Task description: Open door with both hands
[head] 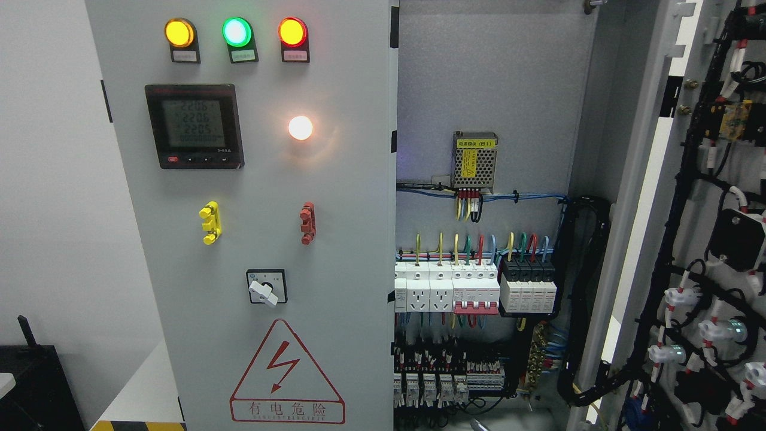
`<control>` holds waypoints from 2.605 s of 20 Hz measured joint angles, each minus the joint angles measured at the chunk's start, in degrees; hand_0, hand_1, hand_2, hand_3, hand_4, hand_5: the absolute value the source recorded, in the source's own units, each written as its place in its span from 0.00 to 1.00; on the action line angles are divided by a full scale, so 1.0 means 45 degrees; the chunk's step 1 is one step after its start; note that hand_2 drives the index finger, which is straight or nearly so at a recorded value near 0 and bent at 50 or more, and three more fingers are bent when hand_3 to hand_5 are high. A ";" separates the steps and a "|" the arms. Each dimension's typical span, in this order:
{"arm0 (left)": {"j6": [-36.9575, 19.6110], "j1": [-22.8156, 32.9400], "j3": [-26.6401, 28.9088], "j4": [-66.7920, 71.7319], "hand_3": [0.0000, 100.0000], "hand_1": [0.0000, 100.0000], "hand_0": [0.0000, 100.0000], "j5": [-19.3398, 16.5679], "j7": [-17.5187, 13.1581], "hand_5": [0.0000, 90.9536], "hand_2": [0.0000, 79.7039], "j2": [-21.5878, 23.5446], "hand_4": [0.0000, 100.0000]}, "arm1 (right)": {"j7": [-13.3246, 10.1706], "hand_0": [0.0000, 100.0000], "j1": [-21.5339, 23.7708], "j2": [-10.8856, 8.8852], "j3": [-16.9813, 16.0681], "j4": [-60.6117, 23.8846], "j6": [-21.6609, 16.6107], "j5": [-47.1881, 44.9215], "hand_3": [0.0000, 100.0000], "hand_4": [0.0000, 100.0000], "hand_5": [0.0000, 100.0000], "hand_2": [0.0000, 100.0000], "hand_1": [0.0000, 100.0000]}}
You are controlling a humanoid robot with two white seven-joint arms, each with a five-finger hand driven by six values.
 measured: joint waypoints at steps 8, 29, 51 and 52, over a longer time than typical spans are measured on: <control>0.0041 0.0000 -0.0001 -0.0002 0.00 0.39 0.12 0.0000 0.0000 0.00 0.00 0.0000 0.00 | 0.0465 0.12 -0.1364 0.0143 0.0152 0.0494 0.1205 -0.0677 0.00 0.00 0.00 0.00 0.39; -0.0020 0.0004 -0.0001 -0.0003 0.00 0.39 0.12 0.0000 -0.0001 0.00 0.00 0.0000 0.00 | 0.0813 0.12 -0.3762 0.0590 0.0308 0.2652 0.2103 -0.1454 0.00 0.00 0.00 0.00 0.39; -0.0039 0.0001 -0.0005 -0.0003 0.00 0.39 0.12 0.0000 -0.0001 0.00 0.00 0.0000 0.00 | 0.1326 0.12 -0.5533 0.0927 0.0869 0.4579 0.2114 -0.2355 0.00 0.00 0.00 0.00 0.39; -0.0036 0.0001 -0.0005 -0.0003 0.00 0.39 0.12 0.0000 -0.0002 0.00 0.00 0.0000 0.00 | 0.1333 0.12 -0.5581 0.0932 0.0890 0.4615 0.2117 -0.2420 0.00 0.00 0.00 0.00 0.39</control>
